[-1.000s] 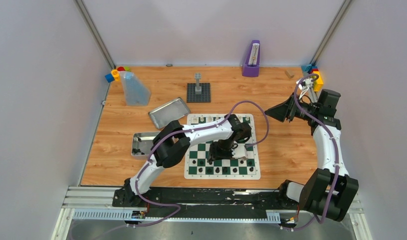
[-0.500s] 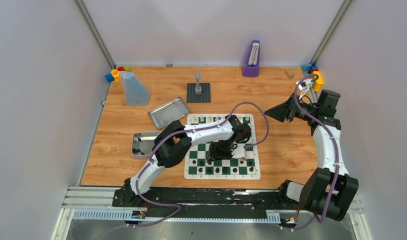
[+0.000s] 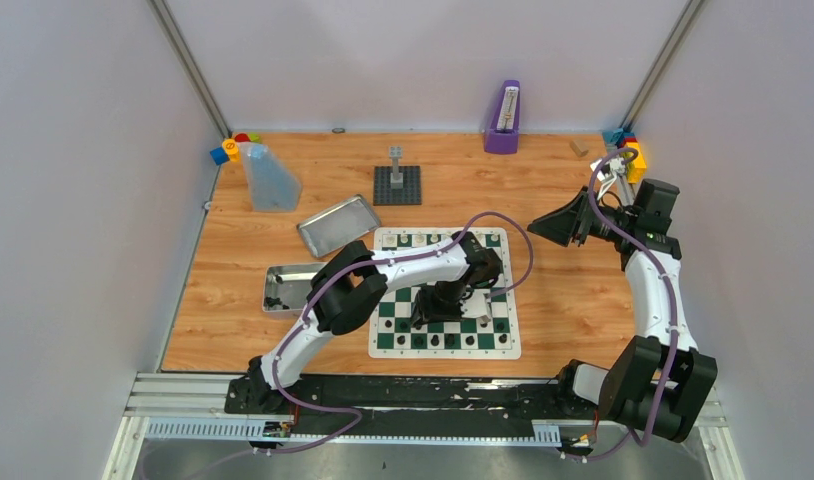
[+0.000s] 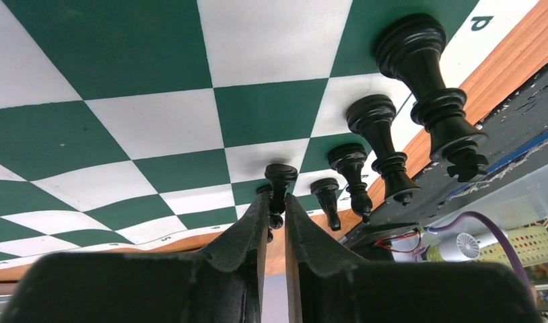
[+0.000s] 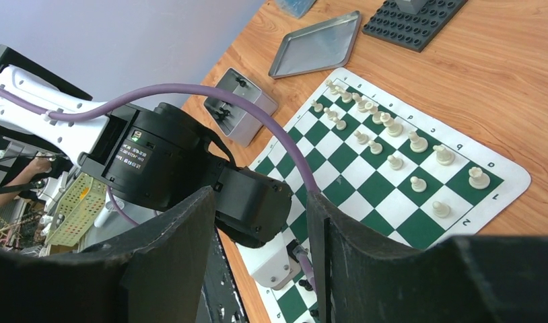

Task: Set up the chess pieces on the board
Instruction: Place the chess piece on the chessboard.

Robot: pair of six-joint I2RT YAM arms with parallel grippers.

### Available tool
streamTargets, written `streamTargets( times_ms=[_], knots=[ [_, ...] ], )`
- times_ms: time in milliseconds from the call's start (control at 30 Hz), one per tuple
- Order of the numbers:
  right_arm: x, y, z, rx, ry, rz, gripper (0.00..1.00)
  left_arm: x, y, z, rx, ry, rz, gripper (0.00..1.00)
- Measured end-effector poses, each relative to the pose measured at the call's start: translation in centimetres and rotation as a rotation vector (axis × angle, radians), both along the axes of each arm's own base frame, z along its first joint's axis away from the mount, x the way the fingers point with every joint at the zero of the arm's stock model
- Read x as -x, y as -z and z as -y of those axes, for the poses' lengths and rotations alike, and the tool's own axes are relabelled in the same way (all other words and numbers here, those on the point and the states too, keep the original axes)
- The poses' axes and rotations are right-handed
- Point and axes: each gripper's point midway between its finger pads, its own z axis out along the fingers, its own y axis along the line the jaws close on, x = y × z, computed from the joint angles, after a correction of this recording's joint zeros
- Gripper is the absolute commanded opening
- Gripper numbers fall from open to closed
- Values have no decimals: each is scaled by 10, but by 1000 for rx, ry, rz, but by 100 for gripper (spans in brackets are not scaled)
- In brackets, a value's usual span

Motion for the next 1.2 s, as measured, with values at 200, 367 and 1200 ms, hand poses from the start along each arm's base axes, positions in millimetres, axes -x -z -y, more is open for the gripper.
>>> streamTargets(
  times_ms=[200,367,1200],
  knots=[
    [1,0,0,-2,-3,1,53,-1,-2,4,12,-8,5,28],
    [1,-1,0,-3,-4,1,53,-4,-6,12,41,-16,18,31],
    [0,1,0,-8,-7,-7,53,-2,-25,18,102,-24,23,52]
  ],
)
